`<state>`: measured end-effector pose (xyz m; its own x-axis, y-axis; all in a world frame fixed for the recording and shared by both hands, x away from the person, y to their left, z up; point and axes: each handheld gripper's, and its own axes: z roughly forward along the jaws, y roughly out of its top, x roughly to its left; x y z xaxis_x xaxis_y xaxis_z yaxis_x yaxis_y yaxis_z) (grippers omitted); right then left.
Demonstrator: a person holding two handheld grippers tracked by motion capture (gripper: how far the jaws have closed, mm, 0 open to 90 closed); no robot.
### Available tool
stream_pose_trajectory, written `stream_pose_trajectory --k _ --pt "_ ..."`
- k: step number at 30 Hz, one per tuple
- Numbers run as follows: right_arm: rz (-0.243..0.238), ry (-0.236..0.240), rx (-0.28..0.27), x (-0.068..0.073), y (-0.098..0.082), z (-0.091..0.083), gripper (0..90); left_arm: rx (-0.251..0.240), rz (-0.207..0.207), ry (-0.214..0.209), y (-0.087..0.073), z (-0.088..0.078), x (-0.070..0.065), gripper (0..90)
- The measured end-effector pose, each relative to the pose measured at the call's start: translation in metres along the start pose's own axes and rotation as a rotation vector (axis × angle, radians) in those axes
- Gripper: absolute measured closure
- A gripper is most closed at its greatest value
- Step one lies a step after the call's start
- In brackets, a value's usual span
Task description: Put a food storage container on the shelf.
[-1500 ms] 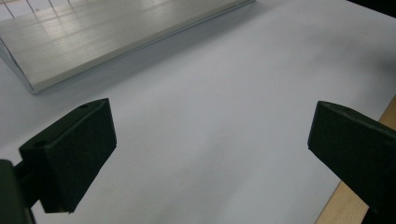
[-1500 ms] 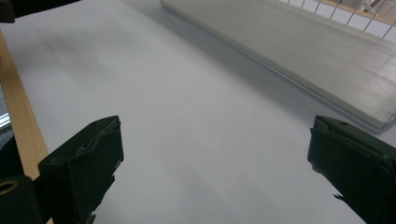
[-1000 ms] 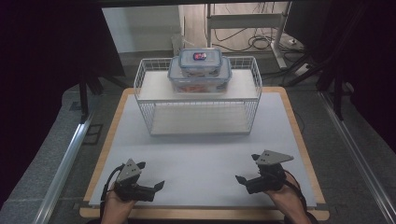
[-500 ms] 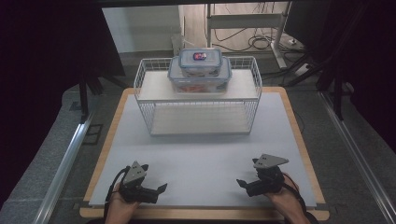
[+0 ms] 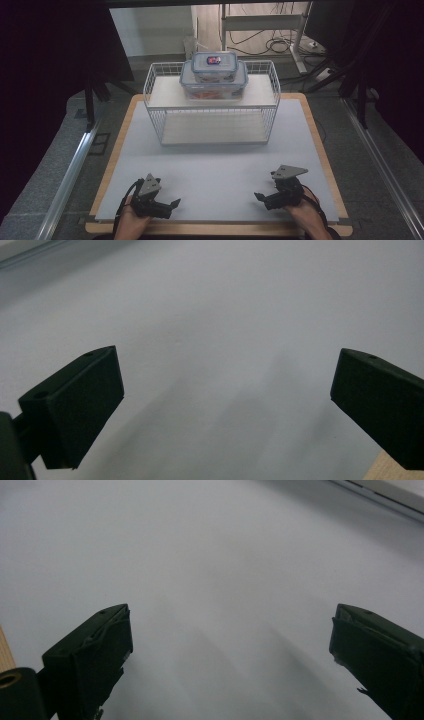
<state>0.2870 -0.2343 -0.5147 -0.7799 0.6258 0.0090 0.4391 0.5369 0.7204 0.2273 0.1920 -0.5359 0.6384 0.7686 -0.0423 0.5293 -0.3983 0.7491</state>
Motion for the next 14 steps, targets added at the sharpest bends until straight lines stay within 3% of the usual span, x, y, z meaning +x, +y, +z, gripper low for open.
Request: stream_pose_trajectory --k 8,14 --pt "-0.003 0.005 0.040 0.0003 -0.0021 0.0061 3.3 0.047 0.009 0.012 -0.0010 0.0057 -0.0004 0.4" --pt "-0.001 0.004 0.039 -0.0003 -0.0022 0.0064 3.3 0.045 0.013 0.016 0.0000 0.0059 -0.0005 0.4"
